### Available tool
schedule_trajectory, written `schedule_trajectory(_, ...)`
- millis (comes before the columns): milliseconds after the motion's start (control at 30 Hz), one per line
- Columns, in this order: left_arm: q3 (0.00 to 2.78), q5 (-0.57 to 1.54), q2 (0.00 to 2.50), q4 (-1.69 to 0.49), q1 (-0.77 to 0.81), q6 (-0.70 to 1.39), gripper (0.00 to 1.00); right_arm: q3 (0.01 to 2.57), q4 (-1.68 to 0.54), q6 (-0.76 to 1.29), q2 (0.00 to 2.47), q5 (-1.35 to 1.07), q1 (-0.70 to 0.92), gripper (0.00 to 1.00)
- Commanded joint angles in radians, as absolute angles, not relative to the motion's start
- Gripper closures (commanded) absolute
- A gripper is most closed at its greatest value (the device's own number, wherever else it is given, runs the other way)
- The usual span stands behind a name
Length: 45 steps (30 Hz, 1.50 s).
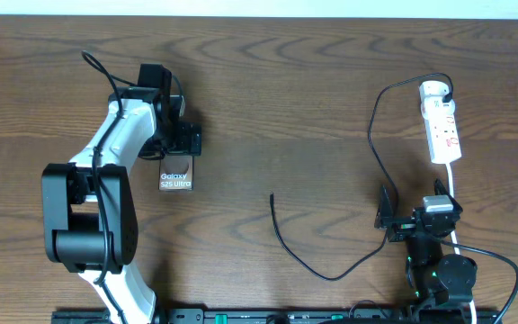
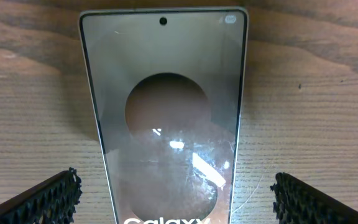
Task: Plug charger to phone and switch on socket
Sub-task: 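Lower the open left gripper down around the phone's sides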
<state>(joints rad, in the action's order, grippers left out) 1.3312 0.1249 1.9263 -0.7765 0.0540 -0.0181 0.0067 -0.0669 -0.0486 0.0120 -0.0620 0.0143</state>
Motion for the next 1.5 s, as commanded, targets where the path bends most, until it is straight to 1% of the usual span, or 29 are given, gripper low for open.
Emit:
schedule_trajectory(0, 1.296, 0.120, 1.941, -0.777, 0.051, -0.003, 0.02, 0.006, -0.071, -0.061, 0.006, -0.055, 0.020, 0.01)
schedule_trajectory(667, 1.264, 0.118, 1.942, -0.750, 0.052, -0.003, 0.02, 0.006, -0.071, -0.061, 0.006, -0.055, 0.020, 0.01)
schedule_trajectory(833, 1.264, 0.074, 1.942, -0.740, 0.053, -0.003, 0.02, 0.006, -0.071, -0.061, 0.006, -0.055, 0.020, 0.01)
schedule_trajectory(1200, 1.264, 0.059, 1.942, -0.728, 0.097, -0.003, 0.02, 0.006, -0.071, -0.061, 0.006, -0.055, 0.020, 0.01)
schedule_trajectory(1467, 1.264, 0.051, 1.942, -0.720, 0.096, -0.002, 0.02, 0.006, -0.071, -0.061, 0.006, -0.055, 0.020, 0.01)
